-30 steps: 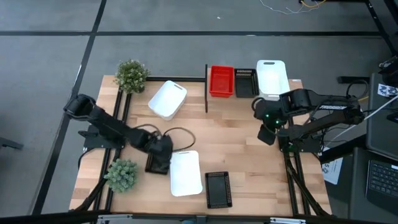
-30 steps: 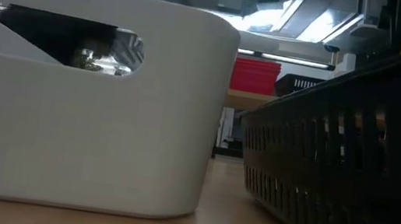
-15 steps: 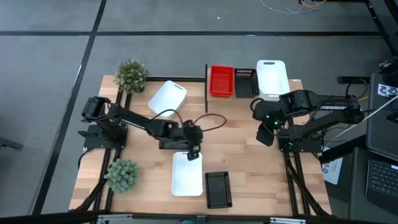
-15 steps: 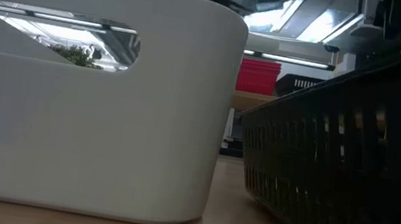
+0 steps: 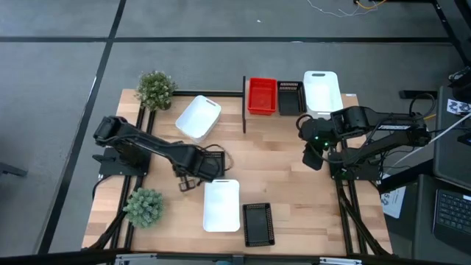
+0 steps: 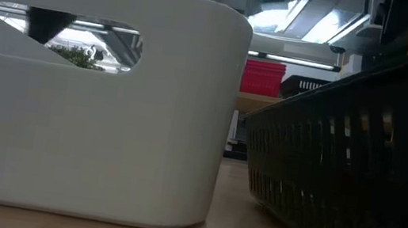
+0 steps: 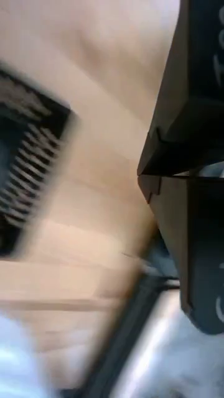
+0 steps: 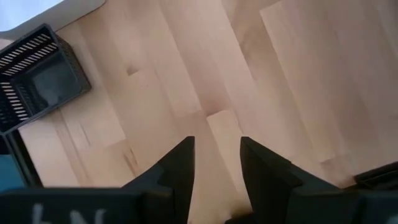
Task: Stack baskets on shelf by color
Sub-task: Stack the left black bin on the top of the black bin on the shelf
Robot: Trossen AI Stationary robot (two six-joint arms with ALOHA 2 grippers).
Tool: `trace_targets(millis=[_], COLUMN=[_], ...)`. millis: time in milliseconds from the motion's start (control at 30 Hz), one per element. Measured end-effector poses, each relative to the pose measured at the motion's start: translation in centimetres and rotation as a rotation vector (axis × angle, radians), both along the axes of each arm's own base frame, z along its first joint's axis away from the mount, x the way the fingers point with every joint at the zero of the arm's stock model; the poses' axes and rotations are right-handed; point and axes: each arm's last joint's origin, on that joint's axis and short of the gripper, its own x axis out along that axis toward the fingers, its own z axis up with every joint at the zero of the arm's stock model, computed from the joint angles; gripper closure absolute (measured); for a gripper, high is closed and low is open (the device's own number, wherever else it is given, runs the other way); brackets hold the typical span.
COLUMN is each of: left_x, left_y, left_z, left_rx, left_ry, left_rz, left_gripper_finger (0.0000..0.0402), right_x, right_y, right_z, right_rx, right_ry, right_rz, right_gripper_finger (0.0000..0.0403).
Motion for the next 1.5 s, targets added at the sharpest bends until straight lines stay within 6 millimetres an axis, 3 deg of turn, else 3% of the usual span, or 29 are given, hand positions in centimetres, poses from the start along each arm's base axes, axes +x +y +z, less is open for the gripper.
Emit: trace_targets(millis=[167, 333, 433, 533, 633, 833, 1000, 1133, 1333, 1500], left_x=[-1.5, 0.6, 4.0, 6.3, 7.0, 5.4, 2.9, 1.1, -1.1, -3.6], left_y=[0.1, 1.8, 2.7, 2.1, 1.0, -0.5, -1.5, -2.5, -3.4, -3.4], left_z=[-4.3, -7.6, -7.1, -5.3, -3.8, -3.8, -4.1, -3.8, -2.5, -2.5], left_rx=[-0.059, -0.026, 0.066, 0.09, 0.087, 0.057, 0.048, 0.048, 0.048, 0.049], left_ry=[0.08, -0.208, -0.541, -0.742, -0.774, -0.658, -0.461, -0.371, -0.378, -0.426], left_rz=[-0.064, -0.181, -0.227, -0.356, -0.451, -0.419, -0.417, -0.397, -0.375, -0.3], left_gripper_finger=[0.0401, 0.0401, 0.0401, 0.0401, 0.0401, 0.0401, 0.0401, 0.0401, 0.0401, 0.0401], right_x=[0.0, 0.0, 0.0, 0.0, -0.1, 0.5, 3.1, 6.5, 12.2, 16.3], right_y=[0.0, 0.0, 0.0, 0.1, 0.4, 1.2, 2.5, 3.4, 3.3, 2.1], right_z=[0.0, 0.0, 0.0, 0.0, 0.0, 0.0, -0.8, -3.2, -8.6, -10.9], right_rx=[0.002, 0.003, 0.019, 0.044, 0.046, 0.003, -0.053, -0.156, -0.249, -0.235], right_ry=[0.0, 0.0, 0.0, 0.001, 0.005, -0.043, -0.099, -0.032, 0.059, -0.065], right_rz=[-0.001, -0.003, -0.034, -0.068, -0.049, 0.006, 0.118, 0.229, 0.299, 0.263], right_gripper_finger=[0.0276, 0.0276, 0.0276, 0.0276, 0.0276, 0.0276, 0.0276, 0.0276, 0.0276, 0.0276])
